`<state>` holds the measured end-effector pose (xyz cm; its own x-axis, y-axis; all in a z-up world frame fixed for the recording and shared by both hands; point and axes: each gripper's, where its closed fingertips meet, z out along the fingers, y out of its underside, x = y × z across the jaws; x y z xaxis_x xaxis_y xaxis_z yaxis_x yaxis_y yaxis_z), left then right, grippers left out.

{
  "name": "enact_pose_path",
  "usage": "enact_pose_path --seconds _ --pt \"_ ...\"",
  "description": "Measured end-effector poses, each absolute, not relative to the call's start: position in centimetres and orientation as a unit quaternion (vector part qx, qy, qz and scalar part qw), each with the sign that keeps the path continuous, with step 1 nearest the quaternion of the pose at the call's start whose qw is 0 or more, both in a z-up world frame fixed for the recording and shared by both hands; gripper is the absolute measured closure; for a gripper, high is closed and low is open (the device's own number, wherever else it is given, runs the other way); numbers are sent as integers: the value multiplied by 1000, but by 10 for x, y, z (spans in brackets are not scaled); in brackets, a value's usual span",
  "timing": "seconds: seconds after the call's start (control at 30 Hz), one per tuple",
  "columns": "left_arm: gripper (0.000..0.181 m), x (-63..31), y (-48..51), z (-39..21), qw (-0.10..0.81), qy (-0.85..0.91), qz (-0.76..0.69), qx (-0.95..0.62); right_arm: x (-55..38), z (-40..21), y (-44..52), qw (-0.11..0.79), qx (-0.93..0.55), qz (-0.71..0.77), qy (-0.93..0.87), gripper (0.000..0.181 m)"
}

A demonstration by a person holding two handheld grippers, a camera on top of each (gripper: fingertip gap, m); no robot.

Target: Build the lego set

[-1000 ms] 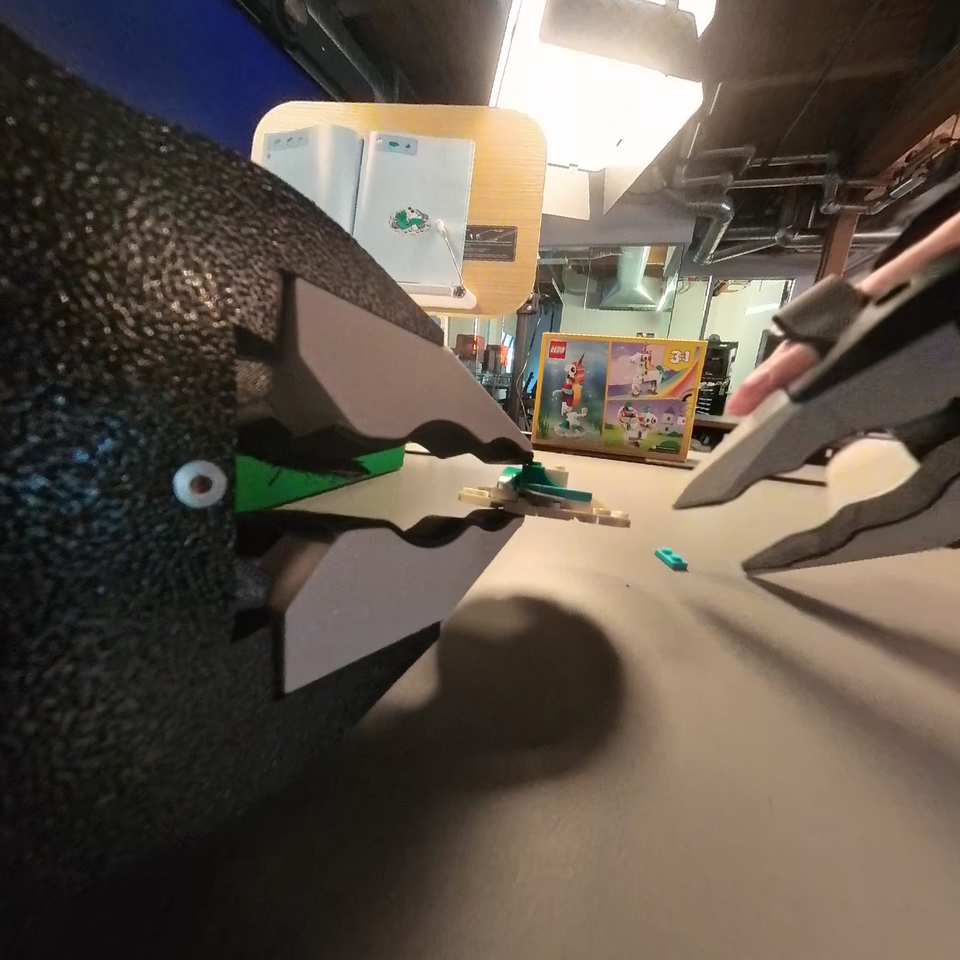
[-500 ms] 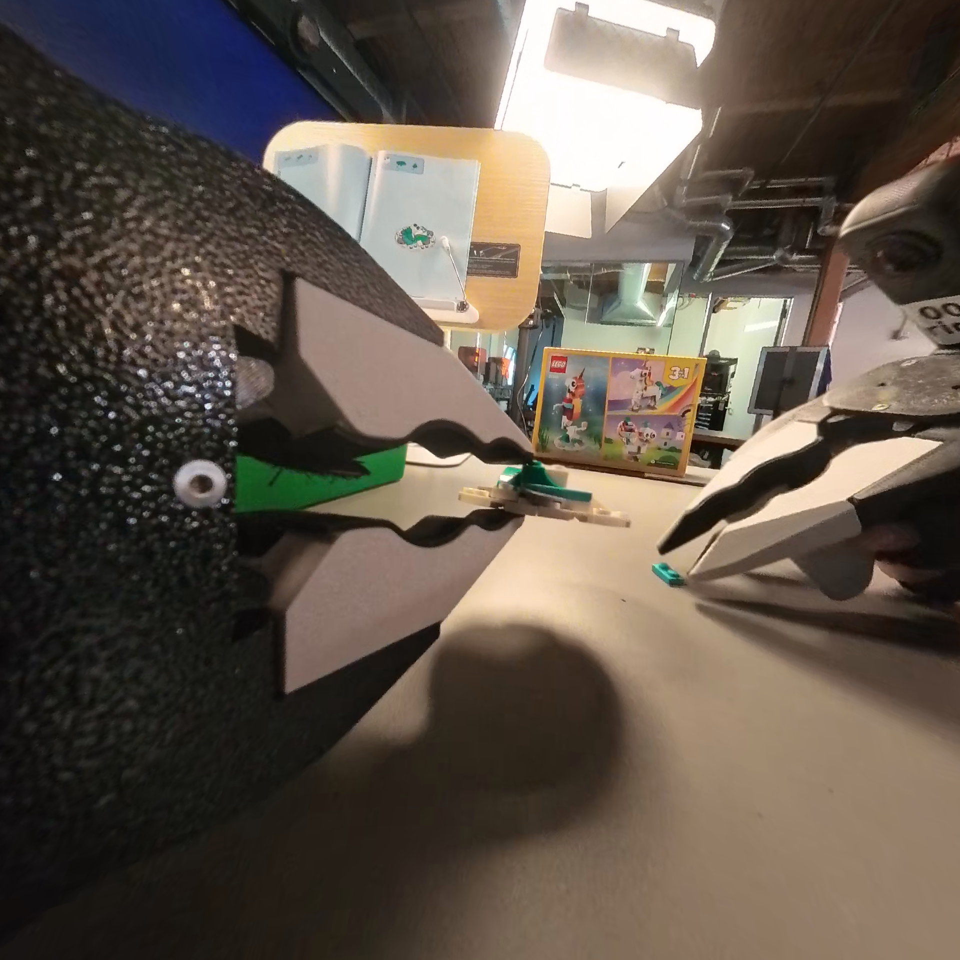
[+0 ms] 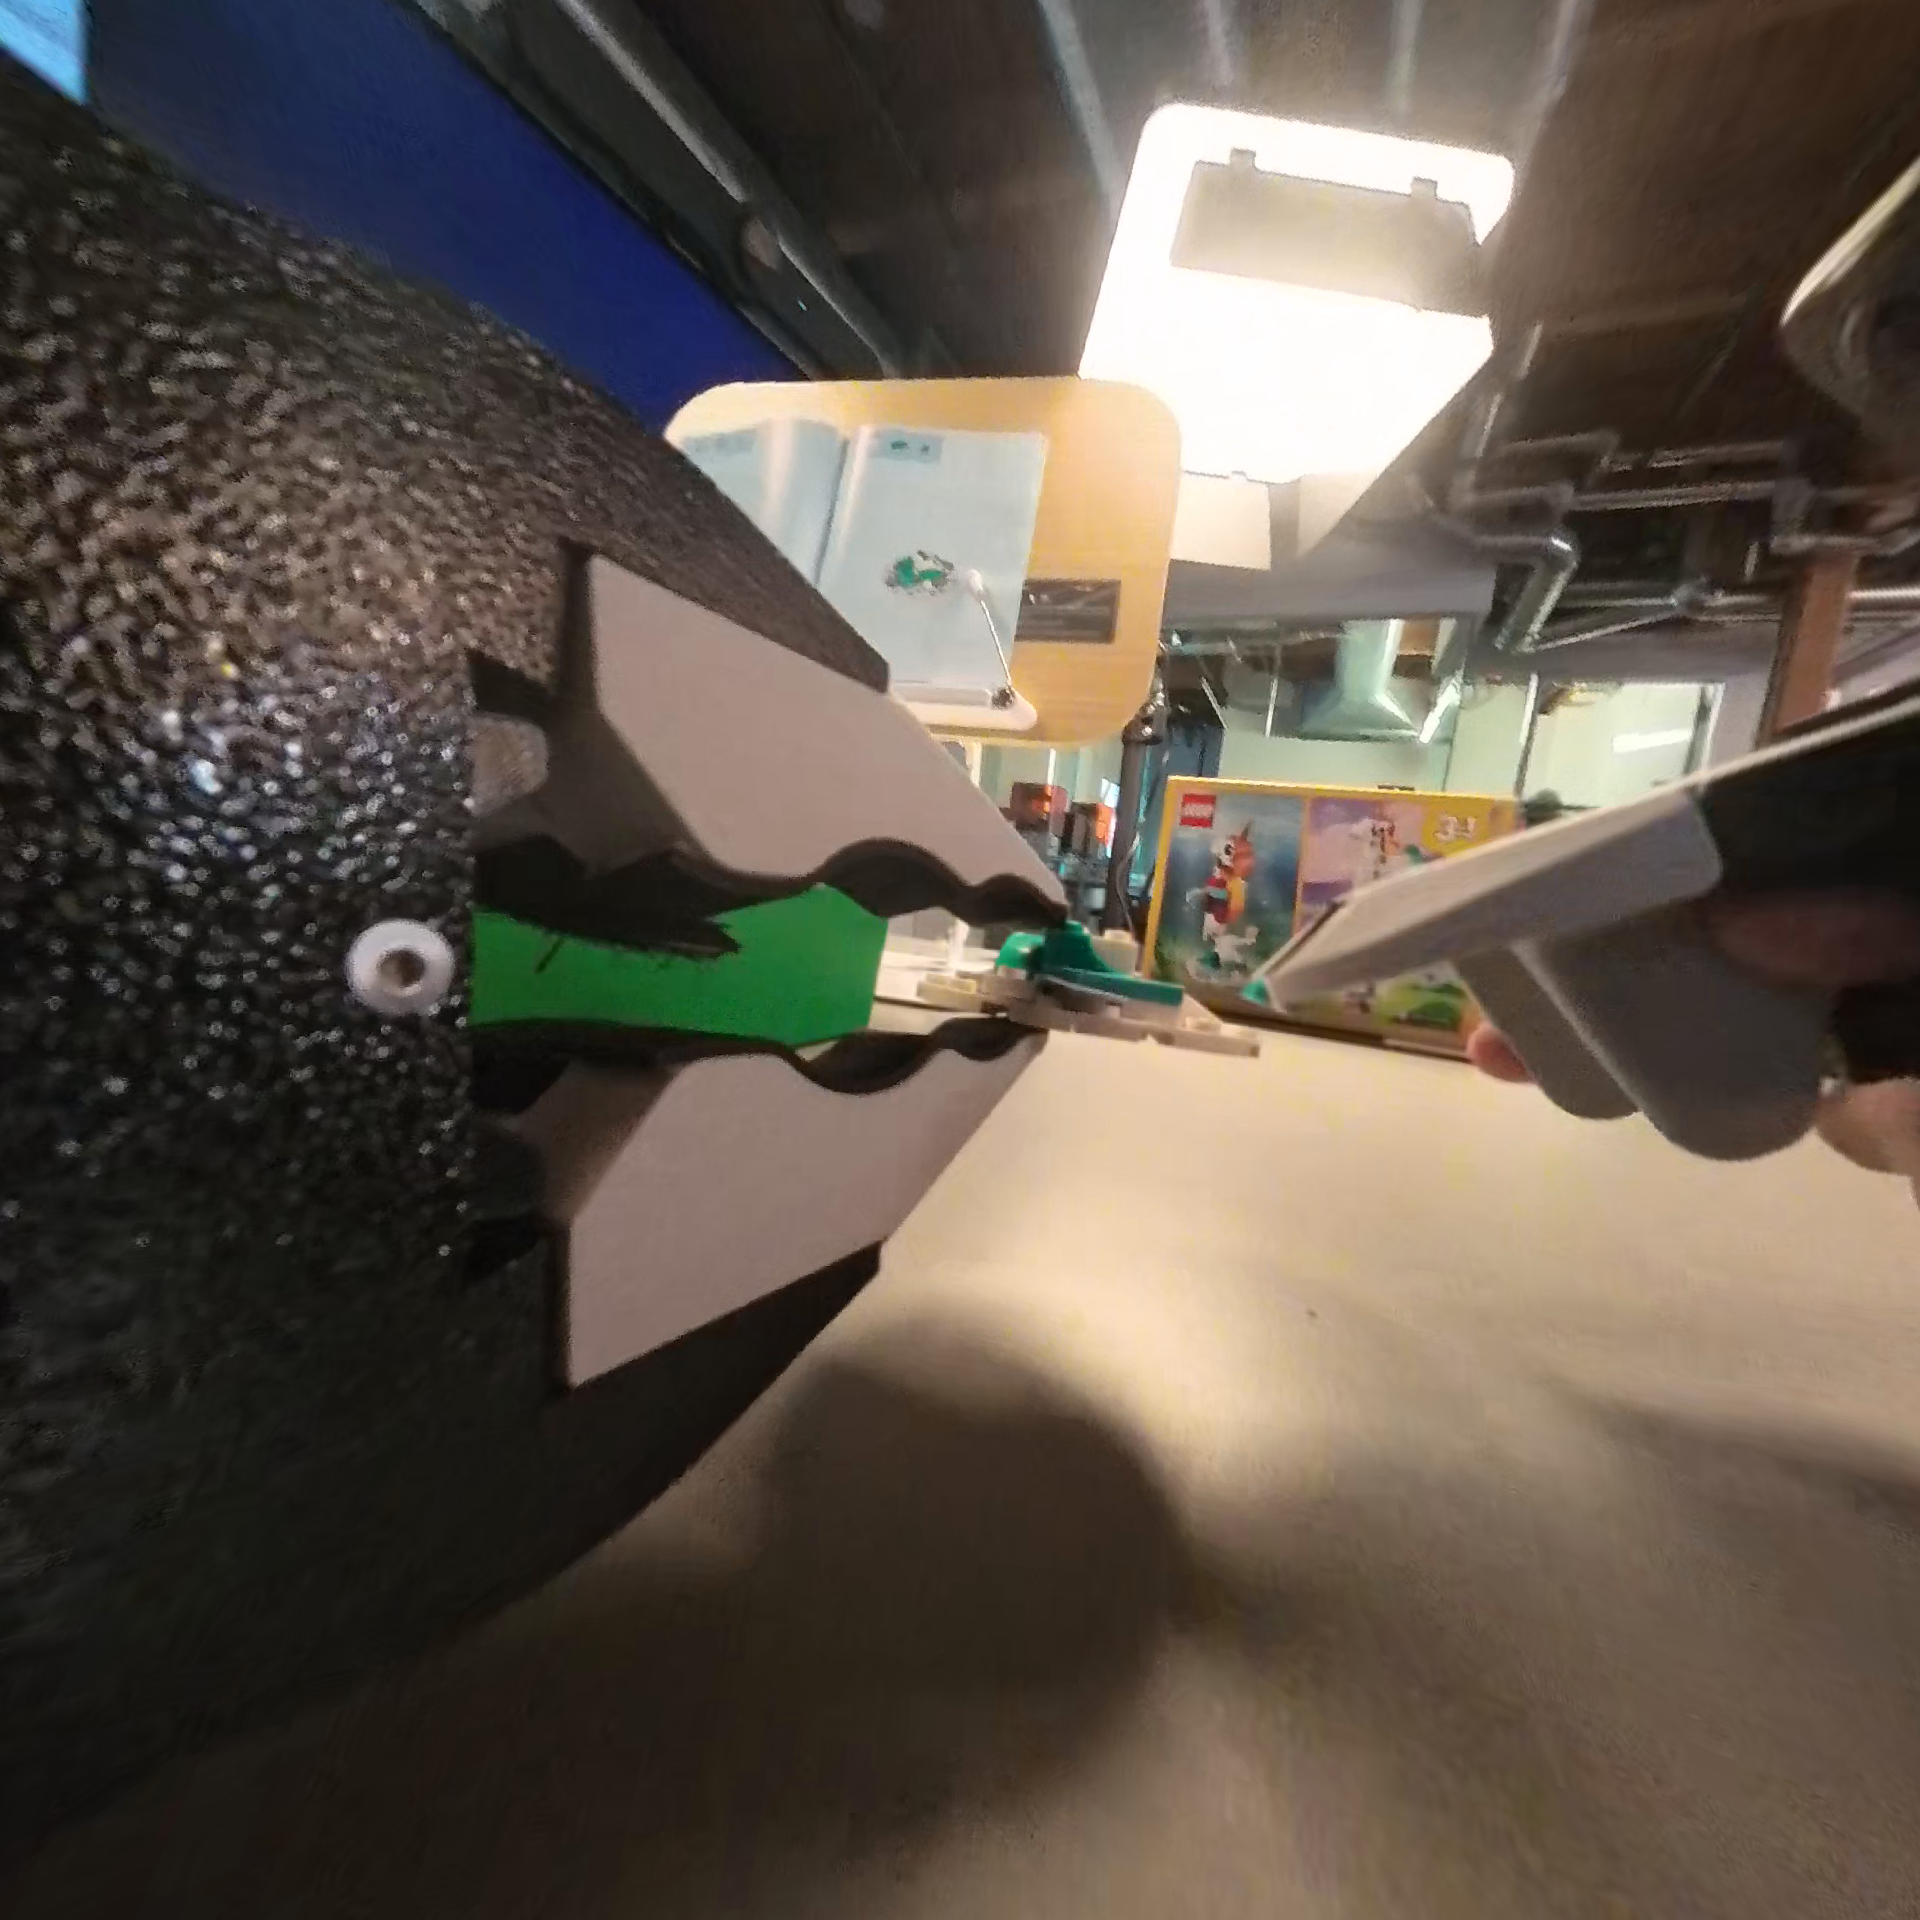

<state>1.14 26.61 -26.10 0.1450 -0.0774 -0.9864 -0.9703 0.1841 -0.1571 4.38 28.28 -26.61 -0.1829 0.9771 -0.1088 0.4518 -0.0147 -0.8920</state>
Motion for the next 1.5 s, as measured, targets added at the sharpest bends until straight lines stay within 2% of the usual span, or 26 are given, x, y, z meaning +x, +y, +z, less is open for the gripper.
enact_pose_path --seconds 0.53,0.7,0.87,0.93,0.97,1.07,1.17,1.27,1.5 --pt "167 9 265 -250 575 503 424 -487 21 -250 258 273 -592 420 -631 167" --pt "167 9 264 -248 581 498 418 -490 19 -249 258 277 -590 403 -643 162" --pt "167 5 265 -245 589 485 405 -504 22 -235 259 303 -566 405 -651 136" --pt "167 3 265 -244 595 476 392 -515 27 -225 255 346 -514 402 -674 120" --pt "167 2 265 -243 599 471 385 -521 29 -225 253 378 -480 377 -696 117" --pt "168 2 265 -241 608 462 364 -534 32 -239 260 483 -375 191 -768 121" --pt "167 3 264 -240 613 460 353 -537 28 -249 259 535 -281 50 -795 134" --pt "167 4 263 -240 614 463 349 -536 23 -248 252 558 -230 17 -797 147" --pt "167 5 262 -242 613 466 337 -542 17 -247 258 586 -181 -44 -789 164"
